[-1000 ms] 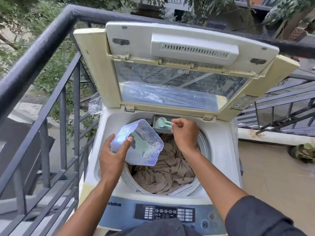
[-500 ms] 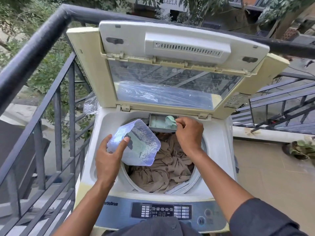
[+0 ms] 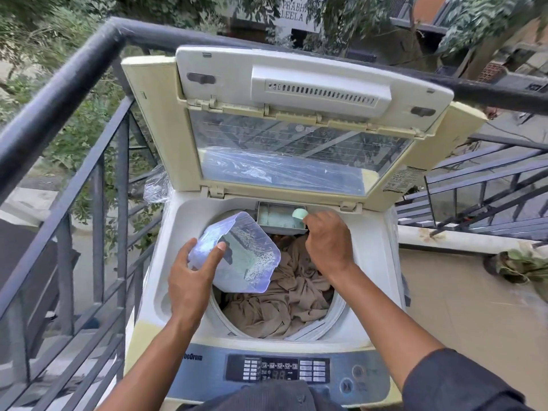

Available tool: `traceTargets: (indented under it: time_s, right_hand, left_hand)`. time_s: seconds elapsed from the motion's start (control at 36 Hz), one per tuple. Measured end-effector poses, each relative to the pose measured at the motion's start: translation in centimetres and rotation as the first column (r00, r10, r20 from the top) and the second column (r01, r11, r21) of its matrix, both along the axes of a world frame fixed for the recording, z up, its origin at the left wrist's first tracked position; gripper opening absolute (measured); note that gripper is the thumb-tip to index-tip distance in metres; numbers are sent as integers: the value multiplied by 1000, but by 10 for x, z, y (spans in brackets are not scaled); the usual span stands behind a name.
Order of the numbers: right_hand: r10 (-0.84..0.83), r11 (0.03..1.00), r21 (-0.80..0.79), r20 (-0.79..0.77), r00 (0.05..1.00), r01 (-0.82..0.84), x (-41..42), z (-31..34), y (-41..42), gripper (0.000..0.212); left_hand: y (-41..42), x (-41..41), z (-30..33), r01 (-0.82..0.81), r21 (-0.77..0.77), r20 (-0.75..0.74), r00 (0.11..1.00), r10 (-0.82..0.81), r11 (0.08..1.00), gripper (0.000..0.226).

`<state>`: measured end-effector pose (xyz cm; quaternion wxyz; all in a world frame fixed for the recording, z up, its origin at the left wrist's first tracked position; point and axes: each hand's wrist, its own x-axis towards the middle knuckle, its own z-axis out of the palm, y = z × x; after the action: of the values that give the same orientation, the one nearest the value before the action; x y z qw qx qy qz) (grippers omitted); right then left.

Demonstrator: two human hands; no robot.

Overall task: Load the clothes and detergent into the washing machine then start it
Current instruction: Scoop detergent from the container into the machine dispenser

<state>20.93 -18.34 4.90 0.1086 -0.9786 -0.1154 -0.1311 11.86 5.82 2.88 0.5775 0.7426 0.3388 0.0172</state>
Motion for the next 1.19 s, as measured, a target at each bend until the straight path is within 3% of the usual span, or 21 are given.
traceTargets:
  time_s: [0.11, 0.22, 0.33, 0.42, 0.47, 0.58, 0.69, 0.86, 0.94, 1.0, 1.08, 1.19]
  right_hand:
    - [38, 998, -40, 14, 999, -38, -4, 2, -4, 36]
    - [-34, 999, 4, -33, 999, 34, -7, 4, -8, 32]
    - [-182, 940, 293, 7, 983, 172, -14, 15, -7, 22]
    - [-257, 778, 567, -110, 960, 273, -29, 26, -5, 19]
    - [-241, 720, 624, -186, 952, 305, -43, 29, -2, 17]
    - [-159, 712, 617, -325, 932, 336, -66, 26, 9, 22]
    - [-55, 761, 569, -422, 905, 312, -81, 19, 26, 11]
    - [10, 838, 507, -384, 923, 202, -95, 19, 44, 13]
    - [-64, 811, 544, -281, 958, 214, -100, 25, 41, 26]
    - [-109, 780, 564, -307, 946, 273, -105, 27, 38, 35]
    - [-148, 698, 594, -426, 893, 399, -116, 26, 32, 50]
    - [-19, 562, 616, -657, 753, 552, -127, 24, 30, 59]
  left_hand:
    - [1, -1, 1, 10, -16, 14, 1000, -9, 1000, 105]
    - [3, -3, -1, 4, -40, 15, 1000, -3, 999, 104]
    - [7, -5, -3, -3, -106, 19, 1000, 5, 994, 105]
    - [9, -9, -4, -10, -128, 19, 1000, 13, 992, 107]
    - [10, -12, -3, -9, -145, 24, 1000, 13, 989, 114]
    - [11, -18, -2, 6, -191, 38, 999, 1, 982, 116]
    - [7, -25, -1, 26, -272, 42, 999, -15, 962, 93]
    - [1, -33, 4, 42, -428, 75, 997, -12, 903, 66]
    - [0, -36, 6, 58, -470, 95, 995, -14, 881, 59]
    - [-1, -37, 9, 55, -500, 98, 995, -7, 864, 62]
    - [-4, -39, 12, 42, -552, 98, 995, 15, 833, 69]
    - [-13, -42, 16, 57, -599, 118, 993, 18, 799, 66]
